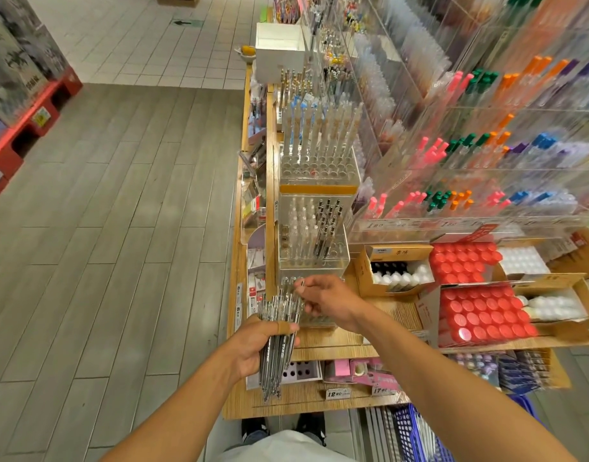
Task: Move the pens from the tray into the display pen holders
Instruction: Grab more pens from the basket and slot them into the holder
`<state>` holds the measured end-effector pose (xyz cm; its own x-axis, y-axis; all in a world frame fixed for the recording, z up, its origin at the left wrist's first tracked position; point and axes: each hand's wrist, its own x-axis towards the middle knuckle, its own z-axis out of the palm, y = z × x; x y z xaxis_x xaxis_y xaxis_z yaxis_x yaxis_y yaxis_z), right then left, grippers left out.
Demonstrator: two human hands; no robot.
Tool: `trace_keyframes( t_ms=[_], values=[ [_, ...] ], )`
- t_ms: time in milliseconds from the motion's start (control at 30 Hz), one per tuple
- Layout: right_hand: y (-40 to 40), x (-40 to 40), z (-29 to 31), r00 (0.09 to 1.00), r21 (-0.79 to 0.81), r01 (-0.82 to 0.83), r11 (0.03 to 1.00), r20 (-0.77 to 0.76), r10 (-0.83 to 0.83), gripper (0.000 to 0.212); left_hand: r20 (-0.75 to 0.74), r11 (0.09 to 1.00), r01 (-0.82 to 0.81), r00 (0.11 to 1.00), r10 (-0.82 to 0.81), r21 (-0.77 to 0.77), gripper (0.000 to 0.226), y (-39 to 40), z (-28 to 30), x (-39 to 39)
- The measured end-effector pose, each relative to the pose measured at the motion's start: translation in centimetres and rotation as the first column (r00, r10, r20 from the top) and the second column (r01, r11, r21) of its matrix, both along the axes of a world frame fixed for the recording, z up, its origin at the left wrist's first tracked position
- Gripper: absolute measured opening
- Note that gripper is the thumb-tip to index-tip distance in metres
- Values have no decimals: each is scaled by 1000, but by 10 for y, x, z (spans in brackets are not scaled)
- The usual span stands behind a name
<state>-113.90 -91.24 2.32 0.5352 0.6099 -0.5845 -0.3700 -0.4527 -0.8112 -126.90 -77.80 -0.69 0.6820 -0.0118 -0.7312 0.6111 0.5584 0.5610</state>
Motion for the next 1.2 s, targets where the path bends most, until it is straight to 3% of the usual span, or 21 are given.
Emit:
trace_keyframes(
  t_ms=[133, 200, 300, 367, 467, 600, 767, 933, 1200],
  values=[
    [-3, 6, 6, 999, 9, -17, 1000, -27, 17, 18, -33, 998, -56, 998, 56, -17, 34, -1, -4, -1],
    [-6, 13, 14, 998, 1, -47, 999, 41, 47, 14, -52, 996, -87, 995, 86, -14, 30, 1, -8, -2],
    [-9, 25, 24, 974, 31, 33, 999, 222, -39, 13, -73, 985, -170, 983, 168, -19, 33, 5, -13, -3],
    [-12, 28, 25, 912, 0, 21, 1000, 409, -19, 10, -79, 981, -195, 978, 194, -2, 41, 9, -15, -3],
    [-15, 21, 15, 775, -131, -122, 984, 606, 177, 10, -86, 983, -183, 979, 183, 1, 44, 14, -18, -5],
    [-15, 9, -6, 610, -323, -247, 914, 681, 405, 14, -79, 981, -192, 979, 188, -40, 43, 16, -20, -4],
    [-17, 4, -15, 463, -389, -289, 875, 743, 483, 16, -68, 981, -186, 981, 182, -59, 41, 16, -17, -3],
    [-25, 5, -16, 495, -339, -236, 911, 765, 413, 19, -72, 981, -184, 981, 180, -58, 32, 16, -18, -4],
    [-22, 4, -12, 457, -335, -238, 912, 789, 409, 21, -71, 982, -176, 983, 171, -69, 15, 14, -17, 1]
  ],
)
